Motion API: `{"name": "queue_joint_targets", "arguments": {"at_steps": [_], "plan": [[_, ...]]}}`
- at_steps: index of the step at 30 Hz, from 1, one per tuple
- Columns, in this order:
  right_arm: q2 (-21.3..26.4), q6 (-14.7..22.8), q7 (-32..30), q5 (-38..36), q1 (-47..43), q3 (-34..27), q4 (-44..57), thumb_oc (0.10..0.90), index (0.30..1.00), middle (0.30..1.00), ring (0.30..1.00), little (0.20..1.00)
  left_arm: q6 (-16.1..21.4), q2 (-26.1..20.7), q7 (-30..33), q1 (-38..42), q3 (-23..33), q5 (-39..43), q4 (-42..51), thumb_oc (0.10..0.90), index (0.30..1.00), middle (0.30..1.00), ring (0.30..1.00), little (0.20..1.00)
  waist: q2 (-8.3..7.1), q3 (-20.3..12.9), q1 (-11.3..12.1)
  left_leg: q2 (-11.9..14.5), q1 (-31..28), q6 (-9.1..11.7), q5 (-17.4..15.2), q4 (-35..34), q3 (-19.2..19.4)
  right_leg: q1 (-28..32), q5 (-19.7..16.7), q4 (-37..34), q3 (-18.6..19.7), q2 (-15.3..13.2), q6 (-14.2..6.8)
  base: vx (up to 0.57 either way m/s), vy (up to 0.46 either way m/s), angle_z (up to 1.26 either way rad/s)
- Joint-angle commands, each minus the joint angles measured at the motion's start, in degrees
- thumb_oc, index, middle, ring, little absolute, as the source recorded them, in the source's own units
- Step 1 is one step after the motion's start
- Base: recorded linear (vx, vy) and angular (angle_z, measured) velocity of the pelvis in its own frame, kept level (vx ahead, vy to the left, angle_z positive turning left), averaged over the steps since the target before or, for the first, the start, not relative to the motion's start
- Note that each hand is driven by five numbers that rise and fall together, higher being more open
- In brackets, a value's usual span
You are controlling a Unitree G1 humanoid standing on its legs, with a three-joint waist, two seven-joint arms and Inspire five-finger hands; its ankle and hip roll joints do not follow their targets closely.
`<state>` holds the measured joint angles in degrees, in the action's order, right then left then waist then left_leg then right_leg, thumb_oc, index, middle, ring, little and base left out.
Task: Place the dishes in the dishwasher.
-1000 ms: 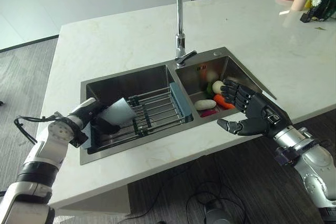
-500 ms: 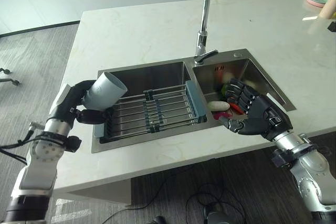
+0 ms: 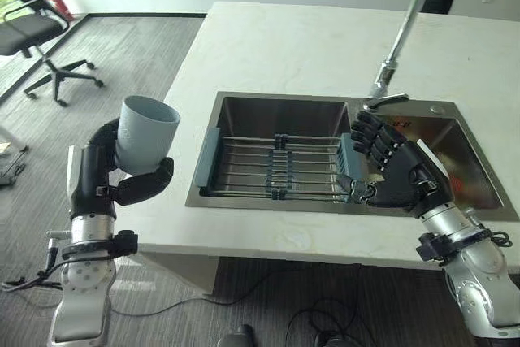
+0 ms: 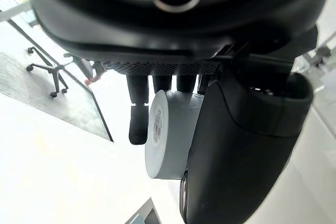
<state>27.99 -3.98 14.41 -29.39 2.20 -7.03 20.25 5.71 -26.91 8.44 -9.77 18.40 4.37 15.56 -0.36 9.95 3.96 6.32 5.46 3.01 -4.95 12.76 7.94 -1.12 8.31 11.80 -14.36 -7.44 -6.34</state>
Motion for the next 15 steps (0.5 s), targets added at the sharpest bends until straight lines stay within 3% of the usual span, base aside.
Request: {"name": "queue_joint_targets", "arguments": {"at_steps": [1, 4, 6, 7, 10, 15], "plan": [[-0.1, 6.8, -0.5, -1.5, -4.1, 0.1, 8.3, 0.800, 0.900, 0.900, 0.900, 0.900, 9.1, -3.7, 4.1, 3.7, 4.8, 3.9, 6.8, 0.400, 0.300, 0.300, 0.300, 0.300, -0.37, -4.5, 0.1, 1.9, -0.6, 2.7, -5.8, 4.4, 2.3, -2.1, 3.4, 5.4, -3.8, -1.8, 0.7, -0.01, -0.062, 0.51], [0.9, 7.8, -2.2, -0.6, -3.8, 0.2, 8.2, 0.800, 0.900, 0.900, 0.900, 0.900, 10.2, -2.6, 2.3, 2.7, 4.3, 3.9, 7.7, 0.400, 0.300, 0.300, 0.300, 0.300, -0.02, -4.0, 0.8, 4.4, 0.4, 4.4, -4.1, 4.4, 5.5, -0.5, 4.1, 5.4, -8.2, -3.2, 0.5, -0.08, -0.002, 0.66], [2.0, 9.8, -4.7, 0.0, -2.1, -2.9, 7.5, 0.800, 0.900, 0.900, 0.900, 0.900, 12.2, -3.3, 0.1, 4.0, 3.4, 5.0, 6.5, 0.400, 0.300, 0.300, 0.300, 0.300, -0.18, -4.5, -1.4, 10.6, -0.6, 6.7, -2.0, 4.4, 16.8, 1.7, 4.6, 5.4, -15.0, -5.5, -0.5, -0.08, 0.072, 1.67], [2.3, 10.7, -5.2, -0.2, -1.7, -3.9, 7.0, 0.800, 0.900, 0.900, 0.900, 0.900, 12.9, -3.7, -0.4, 4.5, 3.1, 6.1, 5.6, 0.400, 0.300, 0.300, 0.300, 0.300, -0.20, -4.3, -1.8, 11.4, -0.9, 6.9, -1.3, 4.4, 18.7, 2.3, 4.3, 5.4, -16.5, -6.0, -0.7, -0.05, 0.148, 2.53], [2.9, 13.2, -4.3, -1.4, -1.5, -6.2, 5.5, 0.800, 0.900, 0.900, 0.900, 0.900, 15.0, -4.8, -0.1, 4.1, 3.8, 10.0, 4.0, 0.400, 0.300, 0.300, 0.300, 0.300, 0.00, -3.4, -1.4, 9.8, -0.4, 6.4, -1.7, 4.4, 18.2, 3.0, 3.8, 5.4, -17.5, -6.9, -1.6, -0.04, 0.224, 2.02], [-0.7, 15.3, -5.2, 0.8, -2.2, -5.2, 5.7, 0.800, 0.900, 0.900, 0.900, 0.900, 15.6, -4.1, -1.0, 3.6, 5.2, 11.7, 3.7, 0.400, 0.300, 0.300, 0.300, 0.300, 0.28, -3.8, 1.2, 4.6, -0.1, 3.6, -4.3, 4.4, 14.7, 5.1, 2.9, 5.4, -17.6, -9.3, -3.4, 0.03, 0.383, 0.55]]}}
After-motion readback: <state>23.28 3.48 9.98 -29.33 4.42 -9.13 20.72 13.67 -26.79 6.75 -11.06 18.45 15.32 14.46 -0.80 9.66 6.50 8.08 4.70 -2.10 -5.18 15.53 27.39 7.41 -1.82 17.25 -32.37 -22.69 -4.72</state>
